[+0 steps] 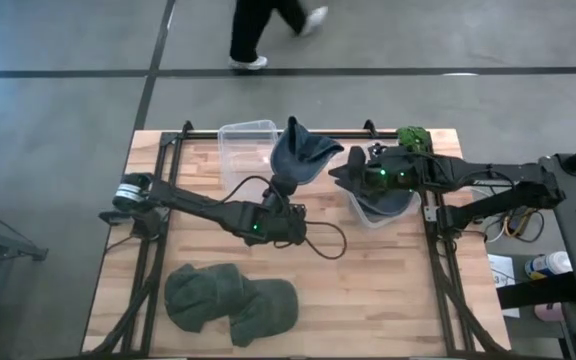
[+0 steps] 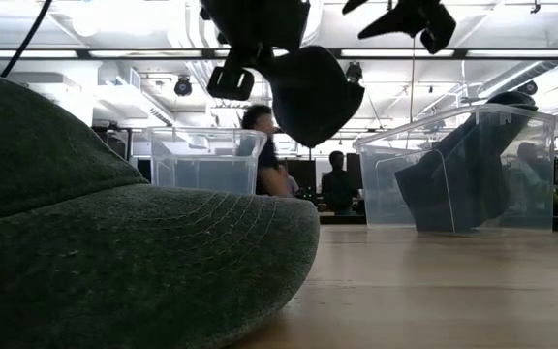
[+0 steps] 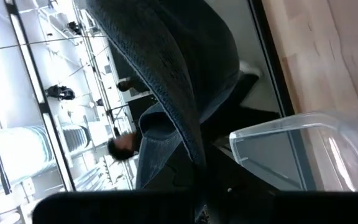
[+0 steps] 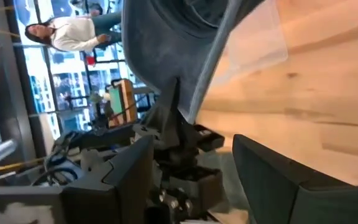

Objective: Pick & Place hat
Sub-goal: Put the blue cap into the right transparent bin

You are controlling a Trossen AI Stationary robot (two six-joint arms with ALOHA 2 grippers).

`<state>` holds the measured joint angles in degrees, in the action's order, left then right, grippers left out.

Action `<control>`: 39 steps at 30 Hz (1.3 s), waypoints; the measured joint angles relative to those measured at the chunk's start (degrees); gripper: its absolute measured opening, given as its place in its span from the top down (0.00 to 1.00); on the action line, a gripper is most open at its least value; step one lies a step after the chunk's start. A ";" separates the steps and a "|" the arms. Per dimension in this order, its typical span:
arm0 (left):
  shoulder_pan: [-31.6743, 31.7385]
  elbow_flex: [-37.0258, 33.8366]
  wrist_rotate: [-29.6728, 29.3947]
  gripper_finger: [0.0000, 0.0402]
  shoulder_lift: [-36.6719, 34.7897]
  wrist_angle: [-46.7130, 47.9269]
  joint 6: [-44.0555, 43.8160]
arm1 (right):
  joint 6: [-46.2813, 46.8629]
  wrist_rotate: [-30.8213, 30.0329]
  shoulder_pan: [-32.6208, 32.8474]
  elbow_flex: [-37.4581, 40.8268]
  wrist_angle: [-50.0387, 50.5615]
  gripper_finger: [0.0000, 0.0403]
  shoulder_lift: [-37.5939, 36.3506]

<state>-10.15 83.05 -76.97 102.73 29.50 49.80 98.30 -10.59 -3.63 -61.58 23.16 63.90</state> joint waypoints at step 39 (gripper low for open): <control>2.55 0.00 3.93 0.98 0.47 -2.16 1.66 | -2.76 15.43 -11.33 -1.06 -6.21 0.95 13.84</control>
<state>-7.60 83.05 -73.03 103.20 27.33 51.46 95.53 4.84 -14.96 -62.63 16.95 77.73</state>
